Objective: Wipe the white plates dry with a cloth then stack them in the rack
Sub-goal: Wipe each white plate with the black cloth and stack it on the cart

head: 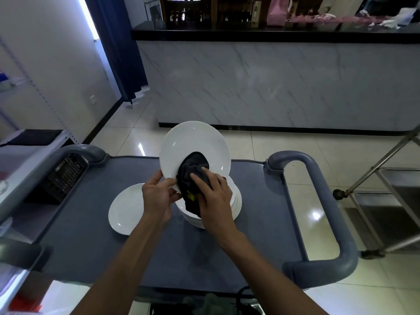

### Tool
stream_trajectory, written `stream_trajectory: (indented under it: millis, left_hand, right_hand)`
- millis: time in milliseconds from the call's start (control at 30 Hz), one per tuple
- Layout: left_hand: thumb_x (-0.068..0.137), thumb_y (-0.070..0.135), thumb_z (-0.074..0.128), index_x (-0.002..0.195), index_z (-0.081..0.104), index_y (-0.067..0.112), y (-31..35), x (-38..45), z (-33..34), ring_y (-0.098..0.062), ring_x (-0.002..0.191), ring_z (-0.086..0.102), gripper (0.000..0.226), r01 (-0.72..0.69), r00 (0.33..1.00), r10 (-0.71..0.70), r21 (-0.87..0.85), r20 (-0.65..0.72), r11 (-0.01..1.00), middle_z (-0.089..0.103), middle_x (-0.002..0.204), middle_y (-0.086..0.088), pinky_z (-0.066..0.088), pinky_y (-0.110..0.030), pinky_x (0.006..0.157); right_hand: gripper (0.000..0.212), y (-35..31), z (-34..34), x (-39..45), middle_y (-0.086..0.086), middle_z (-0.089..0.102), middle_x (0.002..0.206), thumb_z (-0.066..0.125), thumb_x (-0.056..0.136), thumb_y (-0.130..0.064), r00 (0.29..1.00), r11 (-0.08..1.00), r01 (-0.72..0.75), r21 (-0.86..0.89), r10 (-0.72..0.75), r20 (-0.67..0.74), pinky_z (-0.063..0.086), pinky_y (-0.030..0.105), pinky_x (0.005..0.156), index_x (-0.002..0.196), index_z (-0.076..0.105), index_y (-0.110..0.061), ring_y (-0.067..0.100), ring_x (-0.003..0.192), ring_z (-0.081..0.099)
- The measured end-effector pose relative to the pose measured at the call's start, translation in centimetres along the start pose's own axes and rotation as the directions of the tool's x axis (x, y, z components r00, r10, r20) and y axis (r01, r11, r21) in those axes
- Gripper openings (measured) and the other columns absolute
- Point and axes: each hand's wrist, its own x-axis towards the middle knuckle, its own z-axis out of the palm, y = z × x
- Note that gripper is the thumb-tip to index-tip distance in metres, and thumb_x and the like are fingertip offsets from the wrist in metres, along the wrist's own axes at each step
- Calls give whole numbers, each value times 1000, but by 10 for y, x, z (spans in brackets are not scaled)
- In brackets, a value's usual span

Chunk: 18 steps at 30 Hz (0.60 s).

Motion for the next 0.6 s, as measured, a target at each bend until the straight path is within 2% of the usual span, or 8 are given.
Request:
stream_trajectory:
  millis: [100, 167, 267, 333, 600]
  left_hand:
    - [89, -6, 56, 114, 73, 13, 0, -1, -3, -35, 87, 74, 36, -5, 1000, 5, 16, -3, 1000, 75, 104, -16, 62, -40, 66]
    - [89, -8, 56, 109, 75, 16, 1, -2, -5, -33, 84, 74, 37, -7, 1000, 8, 26, -7, 1000, 76, 100, -14, 60, -37, 62]
    - [87, -11, 54, 108, 74, 16, 3, -1, -8, -31, 76, 74, 40, 10, 1000, -9, 33, -13, 999, 77, 94, -9, 60, -36, 58]
    - [87, -13, 53, 110, 72, 14, 5, 1, -10, -28, 73, 74, 39, 17, 1000, -16, 54, -11, 998, 77, 90, -5, 59, -36, 57]
    - [85, -16, 53, 106, 71, 11, 8, 2, -16, -21, 63, 71, 37, 33, 998, -39, 119, 48, 992, 76, 79, -3, 57, -32, 52]
  right_hand:
    - [48, -2, -1, -3, 6, 48, 151, 45, 93, -29, 999, 1000, 23, 12, -23, 25, 39, 54, 105, 138, 60, -23, 33, 132, 46]
    - [52, 0, -3, -3, 7, 49, 150, 39, 91, -34, 998, 998, 54, 10, -54, 42, 40, 54, 104, 136, 62, -21, 34, 130, 48]
    - [44, 12, -6, -1, 9, 52, 147, 52, 92, -13, 996, 995, 90, -28, -90, 12, 43, 55, 99, 134, 64, -20, 35, 127, 51]
    - [48, 20, -8, 3, 9, 51, 148, 60, 90, -2, 997, 996, 73, -53, -73, -3, 42, 56, 100, 134, 64, -20, 34, 129, 49]
    - [50, 39, -29, 34, 4, 44, 152, 56, 95, 0, 999, 993, -29, -118, 24, -46, 35, 53, 108, 138, 60, -24, 30, 137, 38]
